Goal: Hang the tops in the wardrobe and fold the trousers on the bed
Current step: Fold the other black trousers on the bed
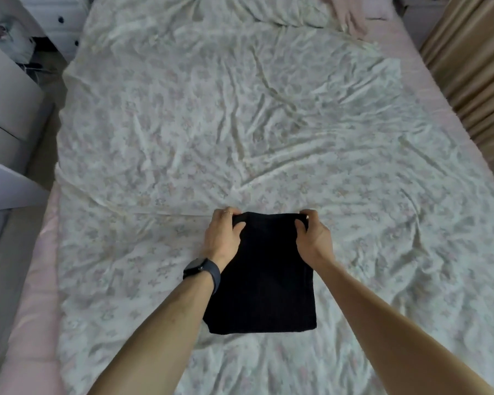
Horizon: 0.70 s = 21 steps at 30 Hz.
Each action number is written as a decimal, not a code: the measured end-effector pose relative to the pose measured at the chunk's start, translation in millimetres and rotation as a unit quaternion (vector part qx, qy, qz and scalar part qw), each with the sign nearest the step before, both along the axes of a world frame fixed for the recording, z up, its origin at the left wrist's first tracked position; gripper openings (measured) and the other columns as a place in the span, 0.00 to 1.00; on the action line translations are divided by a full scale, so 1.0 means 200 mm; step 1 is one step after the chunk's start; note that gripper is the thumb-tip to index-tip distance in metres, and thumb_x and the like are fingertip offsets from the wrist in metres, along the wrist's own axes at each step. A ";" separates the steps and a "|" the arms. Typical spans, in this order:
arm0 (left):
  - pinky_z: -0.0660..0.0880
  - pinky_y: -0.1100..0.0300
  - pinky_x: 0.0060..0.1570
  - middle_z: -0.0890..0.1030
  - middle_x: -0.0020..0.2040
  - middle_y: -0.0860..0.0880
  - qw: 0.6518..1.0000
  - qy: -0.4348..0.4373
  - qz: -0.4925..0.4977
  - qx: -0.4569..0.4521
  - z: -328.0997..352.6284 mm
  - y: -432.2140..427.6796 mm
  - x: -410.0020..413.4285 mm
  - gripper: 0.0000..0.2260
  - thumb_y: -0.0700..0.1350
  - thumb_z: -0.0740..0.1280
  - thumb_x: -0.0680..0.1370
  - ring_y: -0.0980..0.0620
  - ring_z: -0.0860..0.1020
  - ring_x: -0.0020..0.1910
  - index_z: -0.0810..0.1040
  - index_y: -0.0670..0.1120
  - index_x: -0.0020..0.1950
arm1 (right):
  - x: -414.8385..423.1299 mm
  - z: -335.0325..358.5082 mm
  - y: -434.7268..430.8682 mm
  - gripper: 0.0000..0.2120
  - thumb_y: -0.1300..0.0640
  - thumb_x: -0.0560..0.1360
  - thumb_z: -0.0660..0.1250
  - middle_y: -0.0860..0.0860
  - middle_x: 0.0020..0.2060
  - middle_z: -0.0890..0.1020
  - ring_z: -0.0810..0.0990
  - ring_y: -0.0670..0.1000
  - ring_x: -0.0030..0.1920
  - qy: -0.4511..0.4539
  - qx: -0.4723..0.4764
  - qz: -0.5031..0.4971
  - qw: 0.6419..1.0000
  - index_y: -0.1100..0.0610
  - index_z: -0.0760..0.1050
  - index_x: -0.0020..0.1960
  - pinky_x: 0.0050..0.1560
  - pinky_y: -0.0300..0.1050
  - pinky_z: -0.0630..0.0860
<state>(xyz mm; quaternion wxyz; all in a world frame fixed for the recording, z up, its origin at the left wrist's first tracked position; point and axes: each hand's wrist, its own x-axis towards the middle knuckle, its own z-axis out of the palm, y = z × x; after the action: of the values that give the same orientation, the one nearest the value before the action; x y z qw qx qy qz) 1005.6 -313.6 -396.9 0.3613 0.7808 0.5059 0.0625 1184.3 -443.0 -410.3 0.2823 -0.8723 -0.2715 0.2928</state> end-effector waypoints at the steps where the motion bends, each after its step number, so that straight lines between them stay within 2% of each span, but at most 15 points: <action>1: 0.72 0.60 0.52 0.72 0.65 0.47 1.000 0.008 -0.007 0.001 -0.08 0.05 0.03 0.13 0.48 0.65 0.83 0.49 0.76 0.54 0.74 0.47 0.66 | 0.01 -0.08 0.05 0.15 0.48 0.85 0.55 0.52 0.51 0.81 0.80 0.52 0.44 -0.009 -0.004 0.000 1.000 0.51 0.66 0.70 0.35 0.43 0.70; 3: 0.75 0.56 0.54 0.71 0.67 0.46 0.996 0.080 -0.049 0.007 -0.23 0.13 0.05 0.16 0.50 0.63 0.83 0.47 0.75 0.58 0.72 0.47 0.70 | 0.02 -0.20 0.11 0.18 0.47 0.85 0.55 0.52 0.61 0.79 0.79 0.54 0.54 -0.067 -0.037 0.026 0.997 0.49 0.65 0.73 0.43 0.45 0.73; 4: 0.74 0.53 0.59 0.69 0.70 0.45 0.988 0.129 -0.078 0.033 -0.30 0.14 0.05 0.18 0.51 0.63 0.84 0.45 0.73 0.63 0.70 0.47 0.72 | 0.00 -0.25 0.11 0.20 0.46 0.85 0.55 0.52 0.68 0.75 0.76 0.57 0.62 -0.116 -0.062 0.044 0.990 0.49 0.64 0.74 0.53 0.49 0.74; 5: 0.71 0.51 0.65 0.67 0.73 0.44 0.977 0.162 -0.103 0.091 -0.31 0.15 0.05 0.21 0.52 0.62 0.83 0.43 0.69 0.69 0.68 0.47 0.75 | -0.03 -0.25 0.11 0.22 0.45 0.85 0.55 0.51 0.74 0.70 0.70 0.59 0.70 -0.176 -0.069 0.054 0.980 0.49 0.63 0.76 0.63 0.55 0.71; 6: 0.65 0.49 0.71 0.64 0.76 0.43 0.967 0.151 -0.131 0.157 -0.33 0.14 0.07 0.23 0.51 0.62 0.82 0.42 0.64 0.74 0.65 0.48 0.77 | -0.07 -0.27 0.09 0.23 0.44 0.84 0.55 0.51 0.78 0.64 0.63 0.59 0.76 -0.230 -0.059 0.049 0.970 0.50 0.62 0.78 0.70 0.58 0.65; 7: 0.59 0.46 0.75 0.62 0.78 0.44 0.960 0.102 -0.159 0.206 -0.33 0.12 0.09 0.26 0.50 0.61 0.81 0.43 0.60 0.77 0.63 0.48 0.78 | -0.13 -0.26 0.06 0.25 0.43 0.84 0.55 0.51 0.80 0.59 0.58 0.57 0.79 -0.271 -0.032 0.042 0.961 0.50 0.62 0.79 0.74 0.60 0.59; 8: 0.53 0.44 0.77 0.59 0.81 0.46 0.946 0.052 -0.206 0.245 -0.33 0.09 0.12 0.28 0.51 0.58 0.80 0.45 0.55 0.80 0.60 0.50 0.80 | -0.21 -0.26 0.00 0.27 0.43 0.84 0.54 0.51 0.81 0.57 0.54 0.55 0.81 -0.303 -0.010 0.049 0.952 0.51 0.60 0.80 0.76 0.60 0.56; 9: 0.47 0.43 0.78 0.55 0.82 0.49 0.926 0.041 -0.268 0.262 -0.34 0.06 0.14 0.28 0.53 0.54 0.81 0.47 0.50 0.82 0.55 0.53 0.82 | -0.31 -0.28 -0.08 0.28 0.43 0.84 0.53 0.51 0.82 0.55 0.52 0.53 0.82 -0.316 0.003 0.066 0.946 0.52 0.58 0.81 0.78 0.61 0.53; 11: 0.38 0.44 0.78 0.46 0.83 0.53 0.891 0.114 -0.383 0.216 -0.40 0.03 0.15 0.27 0.58 0.45 0.84 0.49 0.42 0.82 0.41 0.59 0.82 | -0.50 -0.35 -0.25 0.30 0.41 0.84 0.49 0.50 0.82 0.52 0.50 0.52 0.82 -0.292 -0.042 0.130 0.947 0.51 0.55 0.82 0.78 0.65 0.51; 12: 0.38 0.44 0.78 0.43 0.83 0.53 0.880 0.171 -0.404 0.180 -0.45 0.03 0.16 0.26 0.60 0.42 0.84 0.47 0.41 0.82 0.36 0.61 0.81 | -0.54 -0.39 -0.31 0.30 0.39 0.84 0.48 0.48 0.82 0.51 0.49 0.51 0.82 -0.271 -0.080 0.154 0.947 0.50 0.54 0.82 0.77 0.67 0.51; 13: 0.40 0.44 0.78 0.42 0.83 0.53 0.877 0.208 -0.403 0.157 -0.49 0.03 0.15 0.27 0.61 0.42 0.84 0.45 0.42 0.82 0.34 0.62 0.80 | -0.56 -0.44 -0.35 0.30 0.38 0.84 0.47 0.47 0.82 0.51 0.48 0.50 0.82 -0.253 -0.114 0.164 0.947 0.49 0.54 0.82 0.77 0.68 0.51; 15: 0.47 0.44 0.78 0.47 0.83 0.52 0.876 0.242 -0.386 0.159 -0.54 0.05 0.18 0.28 0.62 0.45 0.84 0.42 0.48 0.81 0.35 0.62 0.80 | -0.56 -0.48 -0.36 0.31 0.36 0.83 0.46 0.46 0.82 0.50 0.46 0.49 0.82 -0.237 -0.154 0.144 0.948 0.47 0.52 0.82 0.78 0.68 0.47; 18: 0.63 0.45 0.71 0.63 0.77 0.48 0.872 0.225 -0.408 0.148 -0.50 0.10 0.30 0.31 0.64 0.54 0.81 0.41 0.62 0.74 0.48 0.61 0.82 | -0.63 -0.42 -0.41 0.36 0.32 0.81 0.51 0.49 0.83 0.45 0.42 0.52 0.82 -0.173 -0.166 -0.004 0.971 0.46 0.45 0.83 0.78 0.63 0.39; 19: 0.67 0.46 0.67 0.67 0.74 0.47 0.881 0.216 -0.403 0.122 -0.47 0.13 0.33 0.32 0.65 0.59 0.79 0.41 0.65 0.71 0.53 0.59 0.80 | -0.69 -0.39 -0.46 0.39 0.31 0.79 0.55 0.51 0.82 0.47 0.45 0.54 0.82 -0.134 -0.160 -0.084 0.974 0.47 0.46 0.83 0.79 0.62 0.42; 21: 0.73 0.48 0.63 0.72 0.70 0.46 0.896 0.229 -0.378 0.039 -0.40 0.20 0.41 0.36 0.64 0.68 0.74 0.43 0.70 0.67 0.61 0.53 0.77 | -0.81 -0.30 -0.59 0.41 0.30 0.74 0.64 0.54 0.76 0.61 0.60 0.55 0.76 -0.005 -0.129 -0.266 0.955 0.49 0.56 0.79 0.75 0.60 0.60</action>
<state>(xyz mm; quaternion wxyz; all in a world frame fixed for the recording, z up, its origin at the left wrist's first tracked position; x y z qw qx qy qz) 1088.0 -274.6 -477.1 0.2008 0.9194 0.2384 -0.2400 1023.1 -561.0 -470.4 0.2334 -0.9435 0.0087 0.2352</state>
